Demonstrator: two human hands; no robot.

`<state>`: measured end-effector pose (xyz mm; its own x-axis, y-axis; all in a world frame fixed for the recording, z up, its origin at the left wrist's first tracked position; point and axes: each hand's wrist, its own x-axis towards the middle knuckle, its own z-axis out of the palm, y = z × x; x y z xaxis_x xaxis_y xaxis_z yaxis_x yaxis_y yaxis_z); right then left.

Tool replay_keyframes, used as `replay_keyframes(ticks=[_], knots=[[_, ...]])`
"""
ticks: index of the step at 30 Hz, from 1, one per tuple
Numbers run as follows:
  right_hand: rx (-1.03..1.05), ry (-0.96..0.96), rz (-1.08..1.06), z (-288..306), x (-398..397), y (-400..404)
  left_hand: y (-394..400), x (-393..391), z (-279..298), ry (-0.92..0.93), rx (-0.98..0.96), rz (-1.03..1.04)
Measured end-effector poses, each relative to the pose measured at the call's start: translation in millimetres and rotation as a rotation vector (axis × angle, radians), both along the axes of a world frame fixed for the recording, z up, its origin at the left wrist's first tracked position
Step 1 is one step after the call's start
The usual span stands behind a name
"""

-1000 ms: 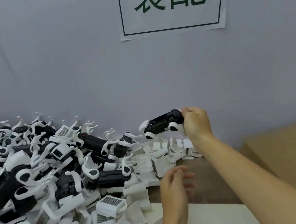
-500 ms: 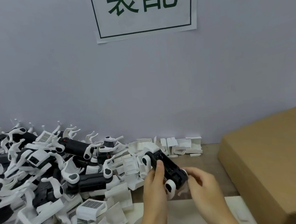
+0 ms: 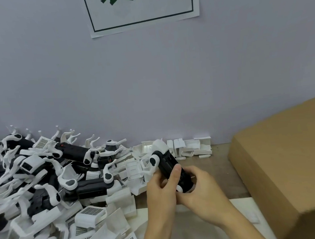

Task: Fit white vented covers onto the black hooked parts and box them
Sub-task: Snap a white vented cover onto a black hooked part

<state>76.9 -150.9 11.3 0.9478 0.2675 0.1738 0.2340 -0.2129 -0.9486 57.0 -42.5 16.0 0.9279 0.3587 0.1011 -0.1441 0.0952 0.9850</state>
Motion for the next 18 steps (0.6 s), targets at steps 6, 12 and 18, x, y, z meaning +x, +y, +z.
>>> replay_keyframes(ticks=[6,12,18], knots=[[-0.035,-0.131,-0.032,2.3,-3.9,5.2,3.0,2.1,-2.2,0.005,0.016,0.080],[0.025,-0.079,0.066,-0.9,-0.4,2.8,2.7,2.8,-4.6,0.007,0.084,0.081],[0.239,-0.117,-0.012,-2.5,1.6,3.2,-1.7,-3.4,-6.1,-0.028,0.413,-0.029]])
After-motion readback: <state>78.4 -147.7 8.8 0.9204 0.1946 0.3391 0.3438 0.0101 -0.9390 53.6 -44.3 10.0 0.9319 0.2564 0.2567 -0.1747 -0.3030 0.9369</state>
